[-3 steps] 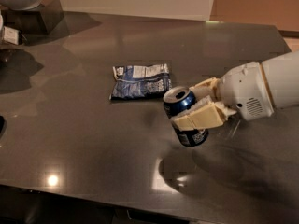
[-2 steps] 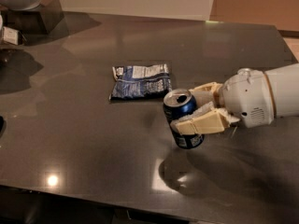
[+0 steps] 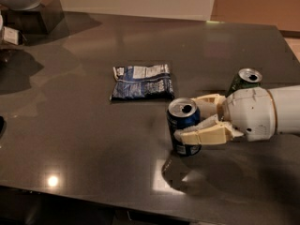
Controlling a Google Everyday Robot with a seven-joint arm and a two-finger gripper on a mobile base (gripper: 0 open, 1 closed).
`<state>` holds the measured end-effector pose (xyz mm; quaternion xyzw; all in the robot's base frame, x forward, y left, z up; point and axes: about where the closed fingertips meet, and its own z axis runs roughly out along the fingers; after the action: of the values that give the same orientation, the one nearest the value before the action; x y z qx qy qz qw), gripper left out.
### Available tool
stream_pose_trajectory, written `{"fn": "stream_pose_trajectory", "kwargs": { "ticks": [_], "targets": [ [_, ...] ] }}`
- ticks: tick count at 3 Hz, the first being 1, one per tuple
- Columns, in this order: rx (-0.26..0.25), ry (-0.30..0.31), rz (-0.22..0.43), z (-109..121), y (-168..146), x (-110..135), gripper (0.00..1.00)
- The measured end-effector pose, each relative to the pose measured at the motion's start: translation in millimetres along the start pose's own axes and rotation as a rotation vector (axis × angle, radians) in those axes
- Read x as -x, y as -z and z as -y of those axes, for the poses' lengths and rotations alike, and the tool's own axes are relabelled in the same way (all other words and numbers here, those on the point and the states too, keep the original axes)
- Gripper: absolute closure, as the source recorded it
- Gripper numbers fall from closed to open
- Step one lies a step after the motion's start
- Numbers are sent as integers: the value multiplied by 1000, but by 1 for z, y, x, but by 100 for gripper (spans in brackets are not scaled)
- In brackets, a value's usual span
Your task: Place pepsi can upright
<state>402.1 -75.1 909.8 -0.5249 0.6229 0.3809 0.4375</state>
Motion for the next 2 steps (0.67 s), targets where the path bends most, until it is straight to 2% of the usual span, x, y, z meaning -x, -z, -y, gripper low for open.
{"fn": "stream_pose_trajectory", "kwargs": {
  "ticks": [1, 2],
  "targets": [
    [1, 12, 43, -1, -2, -9, 100],
    [-51, 19, 74, -3, -4, -17, 83]
  ]
}}
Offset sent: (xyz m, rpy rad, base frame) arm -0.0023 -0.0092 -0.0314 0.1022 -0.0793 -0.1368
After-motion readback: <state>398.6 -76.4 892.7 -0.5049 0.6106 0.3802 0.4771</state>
